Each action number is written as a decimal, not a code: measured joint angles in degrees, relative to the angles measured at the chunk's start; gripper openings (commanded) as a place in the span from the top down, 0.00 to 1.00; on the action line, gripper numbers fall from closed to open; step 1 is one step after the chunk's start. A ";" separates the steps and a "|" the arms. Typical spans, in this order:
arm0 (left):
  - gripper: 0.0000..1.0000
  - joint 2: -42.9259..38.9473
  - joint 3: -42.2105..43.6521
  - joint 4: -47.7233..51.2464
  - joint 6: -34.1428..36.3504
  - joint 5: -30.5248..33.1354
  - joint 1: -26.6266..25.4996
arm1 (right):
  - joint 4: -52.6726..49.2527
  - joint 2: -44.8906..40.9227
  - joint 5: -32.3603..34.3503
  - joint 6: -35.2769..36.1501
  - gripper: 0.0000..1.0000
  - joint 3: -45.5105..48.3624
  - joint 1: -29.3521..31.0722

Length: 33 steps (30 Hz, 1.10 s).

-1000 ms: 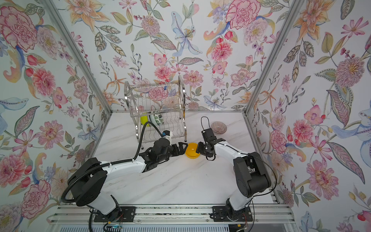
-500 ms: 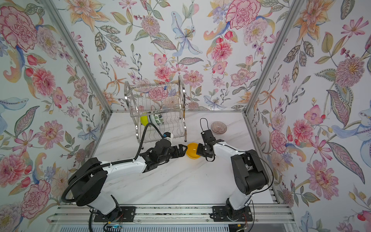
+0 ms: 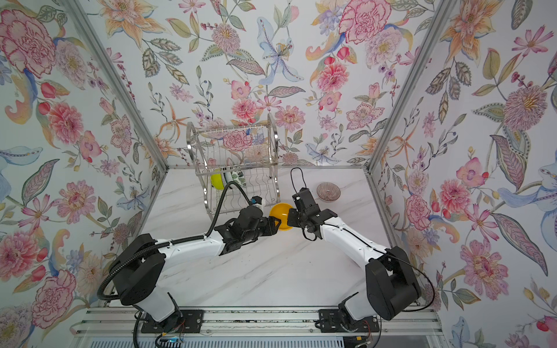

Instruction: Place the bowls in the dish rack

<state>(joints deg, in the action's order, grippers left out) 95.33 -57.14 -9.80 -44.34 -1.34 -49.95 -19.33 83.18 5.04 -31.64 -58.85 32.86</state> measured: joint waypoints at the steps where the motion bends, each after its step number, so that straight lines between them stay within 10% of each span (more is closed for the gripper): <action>1: 0.58 -0.15 -0.02 -0.02 0.35 0.35 0.00 | 0.15 -0.20 1.11 0.22 1.00 -0.13 0.85; 11: 0.92 -2.78 0.00 0.70 0.42 8.72 0.28 | 0.13 -3.41 7.72 -0.50 0.91 -0.20 6.12; 16: 1.00 -3.69 0.55 0.87 1.53 9.73 0.09 | 2.49 -3.87 7.23 -2.47 0.69 -0.20 6.34; 24: 1.00 -7.17 1.27 1.07 3.76 16.96 0.02 | 5.57 -6.21 0.57 -6.86 0.03 -0.20 3.91; 33: 1.00 -7.15 1.81 -4.52 9.46 32.63 0.11 | 10.05 -16.11 -9.22 -19.19 0.01 3.50 -7.87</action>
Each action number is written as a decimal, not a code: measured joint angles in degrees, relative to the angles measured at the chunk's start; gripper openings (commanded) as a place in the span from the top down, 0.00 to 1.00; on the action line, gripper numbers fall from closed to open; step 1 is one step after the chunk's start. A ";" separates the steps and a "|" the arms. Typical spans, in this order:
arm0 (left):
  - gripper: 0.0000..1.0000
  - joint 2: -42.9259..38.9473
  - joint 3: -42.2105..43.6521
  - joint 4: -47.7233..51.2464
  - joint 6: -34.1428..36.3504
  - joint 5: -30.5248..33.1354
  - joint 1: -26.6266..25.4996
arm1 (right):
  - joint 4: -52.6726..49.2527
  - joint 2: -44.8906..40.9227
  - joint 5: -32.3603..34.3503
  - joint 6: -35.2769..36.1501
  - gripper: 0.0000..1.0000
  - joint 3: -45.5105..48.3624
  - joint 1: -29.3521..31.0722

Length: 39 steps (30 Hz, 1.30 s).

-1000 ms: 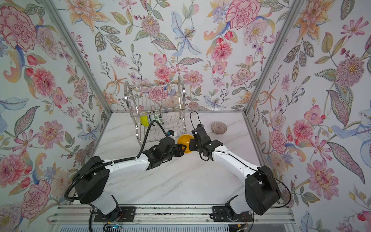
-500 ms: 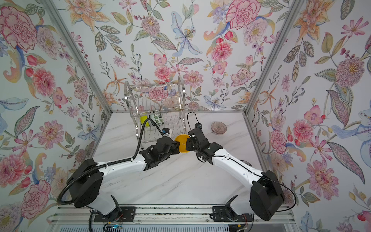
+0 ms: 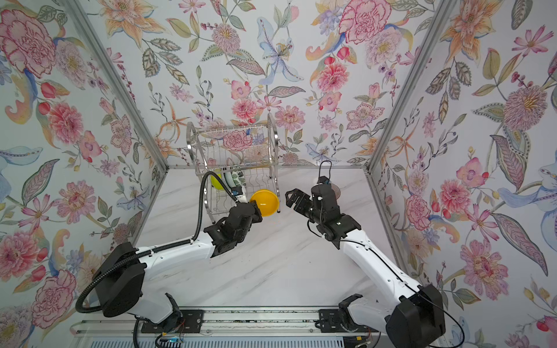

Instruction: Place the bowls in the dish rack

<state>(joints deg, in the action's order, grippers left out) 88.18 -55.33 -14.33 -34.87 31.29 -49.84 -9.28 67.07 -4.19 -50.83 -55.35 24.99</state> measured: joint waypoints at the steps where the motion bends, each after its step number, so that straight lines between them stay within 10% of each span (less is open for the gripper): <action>1: 1.00 0.09 0.44 -1.81 1.40 1.64 0.00 | 1.29 -0.98 -0.98 -2.62 0.02 0.90 -1.60; 17: 1.00 10.86 3.72 -27.58 21.88 7.10 -0.11 | 26.18 -1.53 -3.58 -45.99 0.18 10.45 -0.44; 39: 1.00 12.26 4.59 -39.30 30.18 10.64 -3.08 | 40.98 13.25 1.01 -64.96 0.51 5.73 9.14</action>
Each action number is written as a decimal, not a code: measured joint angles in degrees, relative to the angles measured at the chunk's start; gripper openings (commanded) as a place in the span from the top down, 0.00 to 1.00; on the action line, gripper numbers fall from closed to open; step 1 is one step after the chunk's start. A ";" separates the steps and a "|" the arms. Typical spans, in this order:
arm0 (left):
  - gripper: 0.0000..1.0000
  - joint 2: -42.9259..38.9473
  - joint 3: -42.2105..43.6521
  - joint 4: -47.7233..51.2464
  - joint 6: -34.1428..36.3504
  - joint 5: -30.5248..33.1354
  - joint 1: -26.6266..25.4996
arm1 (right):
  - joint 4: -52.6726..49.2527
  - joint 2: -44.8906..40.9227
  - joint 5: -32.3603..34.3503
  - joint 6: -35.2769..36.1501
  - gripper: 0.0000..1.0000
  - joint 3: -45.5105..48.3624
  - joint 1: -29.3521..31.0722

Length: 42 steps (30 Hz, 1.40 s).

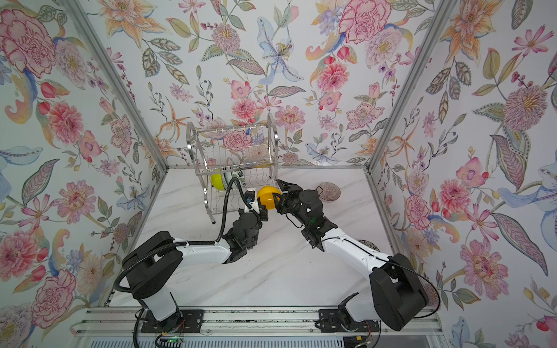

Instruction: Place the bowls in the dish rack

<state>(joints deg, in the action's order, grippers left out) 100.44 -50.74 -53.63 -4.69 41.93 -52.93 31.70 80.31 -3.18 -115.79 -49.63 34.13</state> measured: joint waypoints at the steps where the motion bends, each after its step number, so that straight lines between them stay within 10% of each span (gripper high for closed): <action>1: 1.00 0.02 0.00 -0.24 0.39 0.33 -0.02 | 0.17 0.63 -0.07 -0.17 0.53 -0.52 0.15; 14: 0.94 -0.04 0.57 -2.60 2.29 3.34 -0.42 | 3.13 4.24 1.27 -2.34 0.92 -2.29 2.97; 20: 0.38 -2.89 2.95 -1.97 1.92 3.30 -1.42 | 7.21 4.37 2.19 -0.33 1.00 -1.90 2.56; 27: 0.03 -13.60 7.39 8.68 -4.13 0.55 -1.51 | 12.22 4.39 -0.92 7.76 1.00 -1.90 -1.25; 42: 0.01 -36.04 13.62 37.07 -29.44 -22.43 10.91 | 15.13 8.28 -16.81 44.89 1.00 -2.23 -1.42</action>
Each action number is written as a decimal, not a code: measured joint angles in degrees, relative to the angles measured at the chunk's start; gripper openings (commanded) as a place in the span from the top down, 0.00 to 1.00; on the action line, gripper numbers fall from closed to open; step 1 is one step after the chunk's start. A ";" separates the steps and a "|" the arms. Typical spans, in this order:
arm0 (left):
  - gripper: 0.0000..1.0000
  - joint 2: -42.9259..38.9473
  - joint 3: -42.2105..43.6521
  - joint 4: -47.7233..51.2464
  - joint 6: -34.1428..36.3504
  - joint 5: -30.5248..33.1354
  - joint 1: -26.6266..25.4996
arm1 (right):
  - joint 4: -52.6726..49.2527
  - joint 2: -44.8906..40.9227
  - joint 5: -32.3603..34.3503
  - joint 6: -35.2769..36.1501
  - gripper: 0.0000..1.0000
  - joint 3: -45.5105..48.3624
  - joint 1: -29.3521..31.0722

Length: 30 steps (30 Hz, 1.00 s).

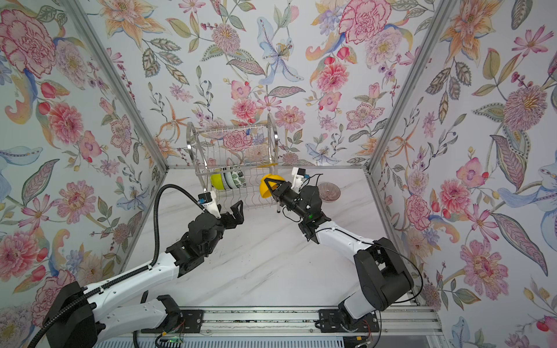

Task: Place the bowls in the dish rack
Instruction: 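Carry the yellow bowl into the rack with the right gripper while the left withdraws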

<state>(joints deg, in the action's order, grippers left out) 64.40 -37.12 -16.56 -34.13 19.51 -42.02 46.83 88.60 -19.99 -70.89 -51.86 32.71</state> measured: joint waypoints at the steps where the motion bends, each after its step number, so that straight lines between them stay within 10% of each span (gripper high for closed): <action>1: 0.01 -0.15 0.50 0.68 -1.38 -1.70 0.98 | -0.46 0.39 -0.85 2.14 1.00 0.00 0.48; 11: 0.01 0.70 3.02 1.11 -10.82 -14.53 6.86 | -8.66 4.81 -6.56 19.06 1.00 -5.53 0.11; 30: 0.01 4.07 4.17 -1.66 -14.36 -24.63 15.93 | -4.52 21.46 -8.46 24.48 1.00 -15.17 1.90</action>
<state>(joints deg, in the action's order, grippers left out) 68.47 -32.95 -18.22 -48.49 -5.13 -26.09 42.30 110.06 -28.45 -46.41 -67.02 34.61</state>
